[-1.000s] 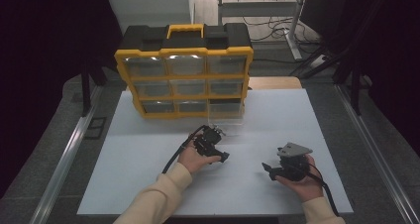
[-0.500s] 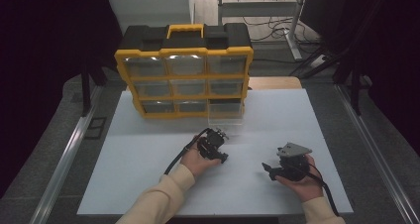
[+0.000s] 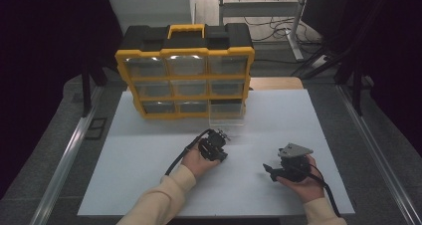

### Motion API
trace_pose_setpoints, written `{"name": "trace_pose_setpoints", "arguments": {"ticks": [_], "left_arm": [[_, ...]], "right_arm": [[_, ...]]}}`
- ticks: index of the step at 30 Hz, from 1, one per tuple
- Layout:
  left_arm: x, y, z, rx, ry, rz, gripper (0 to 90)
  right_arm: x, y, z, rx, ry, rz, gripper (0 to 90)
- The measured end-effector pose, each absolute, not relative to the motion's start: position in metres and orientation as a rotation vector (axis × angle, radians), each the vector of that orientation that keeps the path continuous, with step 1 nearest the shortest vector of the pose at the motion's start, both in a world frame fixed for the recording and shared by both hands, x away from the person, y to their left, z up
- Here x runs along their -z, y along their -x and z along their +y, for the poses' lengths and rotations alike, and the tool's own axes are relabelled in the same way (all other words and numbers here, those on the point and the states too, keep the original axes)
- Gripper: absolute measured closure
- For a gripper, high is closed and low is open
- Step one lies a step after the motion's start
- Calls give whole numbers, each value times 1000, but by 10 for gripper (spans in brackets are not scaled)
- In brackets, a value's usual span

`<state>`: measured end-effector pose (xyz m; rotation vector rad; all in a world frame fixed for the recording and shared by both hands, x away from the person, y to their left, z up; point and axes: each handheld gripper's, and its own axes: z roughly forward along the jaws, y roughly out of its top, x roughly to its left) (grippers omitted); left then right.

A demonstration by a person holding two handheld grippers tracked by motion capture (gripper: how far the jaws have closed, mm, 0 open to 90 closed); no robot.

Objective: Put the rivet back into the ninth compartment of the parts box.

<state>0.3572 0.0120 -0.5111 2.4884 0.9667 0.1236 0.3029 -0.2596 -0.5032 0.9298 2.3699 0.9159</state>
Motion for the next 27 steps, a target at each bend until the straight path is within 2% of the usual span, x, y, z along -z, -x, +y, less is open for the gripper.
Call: {"name": "trace_pose_setpoints", "arguments": {"ticks": [9, 27], "left_arm": [[512, -359, 13, -103, -2483, 945, 814], [500, -362, 21, -76, -2437, 941, 823]], "right_arm": [[504, -303, -259, -911, -929, 2373, 209], [503, -303, -260, -912, -930, 2369, 209]]}}
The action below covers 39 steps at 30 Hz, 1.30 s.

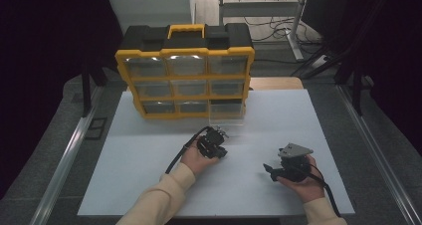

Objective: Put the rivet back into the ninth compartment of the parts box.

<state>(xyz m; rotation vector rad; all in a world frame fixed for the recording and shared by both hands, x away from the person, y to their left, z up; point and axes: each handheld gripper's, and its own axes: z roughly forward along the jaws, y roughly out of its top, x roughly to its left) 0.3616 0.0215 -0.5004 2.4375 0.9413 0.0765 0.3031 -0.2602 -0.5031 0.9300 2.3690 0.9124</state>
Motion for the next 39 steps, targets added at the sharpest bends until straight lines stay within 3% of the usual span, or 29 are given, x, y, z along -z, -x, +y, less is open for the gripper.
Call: {"name": "trace_pose_setpoints", "arguments": {"ticks": [24, 39], "left_arm": [[457, -365, 41, -101, -2344, 931, 823], [423, -386, 44, -121, -2260, 946, 823]], "right_arm": [[503, -303, -260, -912, -925, 2370, 209], [504, -303, -260, -908, -922, 2373, 209]]}}
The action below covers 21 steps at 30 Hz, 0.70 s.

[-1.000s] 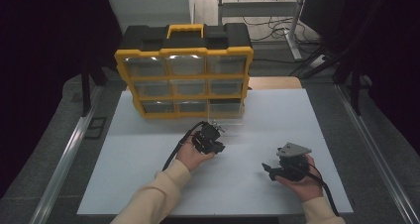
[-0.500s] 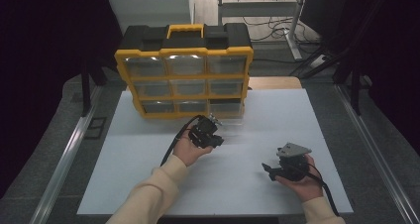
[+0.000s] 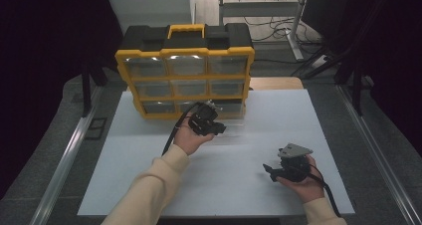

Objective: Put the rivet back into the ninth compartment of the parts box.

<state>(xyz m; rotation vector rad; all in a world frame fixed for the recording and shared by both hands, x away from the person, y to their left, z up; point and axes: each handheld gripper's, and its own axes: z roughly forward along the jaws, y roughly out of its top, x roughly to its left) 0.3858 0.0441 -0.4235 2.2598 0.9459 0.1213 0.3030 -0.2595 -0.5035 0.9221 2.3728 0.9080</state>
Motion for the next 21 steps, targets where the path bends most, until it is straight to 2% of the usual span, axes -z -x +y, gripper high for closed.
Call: {"name": "trace_pose_setpoints", "arguments": {"ticks": [21], "left_arm": [[416, -430, 45, -160, -2237, 1027, 823]], "right_arm": [[504, -304, -260, -909, -925, 2376, 209]]}}
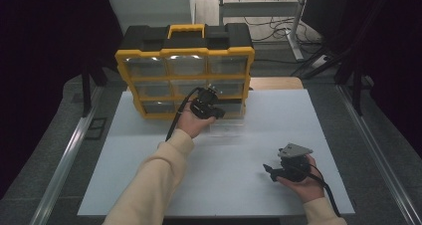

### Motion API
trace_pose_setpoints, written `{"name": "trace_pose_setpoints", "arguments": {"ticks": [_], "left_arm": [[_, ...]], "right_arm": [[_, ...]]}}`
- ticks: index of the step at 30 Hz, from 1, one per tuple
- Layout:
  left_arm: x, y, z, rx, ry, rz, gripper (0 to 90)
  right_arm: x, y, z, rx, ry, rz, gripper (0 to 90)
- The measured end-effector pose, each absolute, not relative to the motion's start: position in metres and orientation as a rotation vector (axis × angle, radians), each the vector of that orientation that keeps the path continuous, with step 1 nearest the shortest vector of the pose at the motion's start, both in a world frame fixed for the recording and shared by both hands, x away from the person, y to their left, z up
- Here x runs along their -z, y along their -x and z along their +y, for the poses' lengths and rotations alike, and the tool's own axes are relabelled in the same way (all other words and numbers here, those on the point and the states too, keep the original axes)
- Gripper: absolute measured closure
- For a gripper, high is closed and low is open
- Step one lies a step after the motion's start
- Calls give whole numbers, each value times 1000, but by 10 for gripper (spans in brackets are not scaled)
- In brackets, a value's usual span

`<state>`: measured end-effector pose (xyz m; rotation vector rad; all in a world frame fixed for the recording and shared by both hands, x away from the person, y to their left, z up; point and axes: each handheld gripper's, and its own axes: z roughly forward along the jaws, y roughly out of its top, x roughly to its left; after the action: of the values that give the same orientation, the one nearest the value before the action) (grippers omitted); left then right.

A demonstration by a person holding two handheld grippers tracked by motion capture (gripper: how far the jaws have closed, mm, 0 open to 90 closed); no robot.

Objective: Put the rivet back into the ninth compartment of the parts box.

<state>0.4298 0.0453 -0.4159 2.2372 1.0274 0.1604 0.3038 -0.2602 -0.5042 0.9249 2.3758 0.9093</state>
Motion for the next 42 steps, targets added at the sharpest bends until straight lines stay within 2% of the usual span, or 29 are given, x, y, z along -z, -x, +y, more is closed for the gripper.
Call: {"name": "trace_pose_setpoints", "arguments": {"ticks": [20, 21, 26, 28, 35, 42], "left_arm": [[428, -446, 42, -177, -2207, 1079, 809], [427, -445, 42, -185, -2197, 1073, 779], [417, -437, 49, -196, -2130, 1048, 382], [413, -433, 52, -194, -2130, 1037, 261], [407, -418, 68, -163, -2093, 1013, 111], [403, -391, 90, -191, -2075, 992, 95]], "right_arm": [[505, -304, -261, -906, -927, 2377, 209], [505, -304, -261, -906, -927, 2376, 209], [505, -304, -261, -907, -927, 2375, 209], [505, -304, -261, -907, -927, 2375, 209], [503, -303, -260, -912, -924, 2371, 209], [504, -302, -259, -909, -921, 2372, 209]]}}
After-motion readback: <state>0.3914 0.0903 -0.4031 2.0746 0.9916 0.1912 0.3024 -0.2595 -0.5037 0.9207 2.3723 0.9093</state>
